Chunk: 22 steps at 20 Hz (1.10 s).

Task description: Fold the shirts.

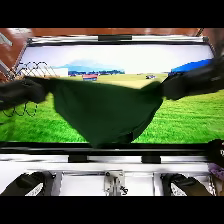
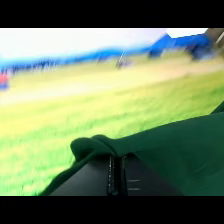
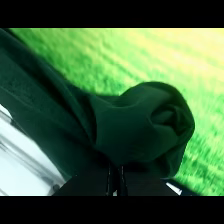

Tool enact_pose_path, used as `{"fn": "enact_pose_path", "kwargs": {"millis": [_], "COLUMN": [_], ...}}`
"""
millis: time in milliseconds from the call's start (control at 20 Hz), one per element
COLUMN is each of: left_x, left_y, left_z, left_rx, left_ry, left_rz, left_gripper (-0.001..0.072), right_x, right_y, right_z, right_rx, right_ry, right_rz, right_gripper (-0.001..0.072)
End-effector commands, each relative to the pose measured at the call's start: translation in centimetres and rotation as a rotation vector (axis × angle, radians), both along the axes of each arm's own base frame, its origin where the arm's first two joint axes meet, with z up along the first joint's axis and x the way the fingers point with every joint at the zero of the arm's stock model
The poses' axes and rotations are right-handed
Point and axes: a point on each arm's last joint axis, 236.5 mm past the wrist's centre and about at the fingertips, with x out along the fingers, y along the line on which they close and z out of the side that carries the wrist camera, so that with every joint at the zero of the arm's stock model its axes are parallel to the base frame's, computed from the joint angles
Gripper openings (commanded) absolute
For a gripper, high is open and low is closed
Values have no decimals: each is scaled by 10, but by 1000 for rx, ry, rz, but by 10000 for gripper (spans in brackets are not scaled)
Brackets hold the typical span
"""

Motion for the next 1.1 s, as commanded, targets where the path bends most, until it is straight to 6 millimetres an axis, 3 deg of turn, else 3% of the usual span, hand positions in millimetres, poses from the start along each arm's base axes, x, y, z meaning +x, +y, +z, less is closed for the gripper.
{"fn": "enact_pose_path", "kwargs": {"millis": [0,150,250,350,400,450,500,550,650,750,900,950,1050], "left_x": [16,40,56,60,60,59,58,55,37,7,-23,-32,-64], "left_y": [1,-8,-20,-32,-39,-42,-41,-36,-11,27,69,70,53], "left_z": [-108,-161,-192,-220,-232,-239,-241,-240,-235,-228,-221,-222,-242], "left_rx": [37,60,26,-19,-43,-56,-56,-50,15,102,181,170,100], "left_ry": [259,364,434,525,574,604,617,637,744,887,927,928,982], "left_rz": [73,93,109,120,122,124,126,123,76,43,79,92,79], "left_gripper": [35,35,36,39,111,357,658,720,720,719,720,720,720], "right_x": [13,53,78,95,100,102,103,102,99,90,56,44,25], "right_y": [-1,-2,1,9,12,13,12,7,-19,-73,-153,-166,-177], "right_z": [-115,-194,-218,-230,-231,-230,-224,-217,-198,-188,-202,-208,-225], "right_rx": [-19,17,52,110,137,141,128,107,37,-89,-186,-175,-131], "right_ry": [191,186,198,209,211,205,191,187,186,196,351,401,484], "right_rz": [-89,-250,-332,-392,-408,-407,-382,-357,-309,-307,-420,-443,-472], "right_gripper": [67,68,69,88,219,485,542,541,542,542,541,541,541]}}
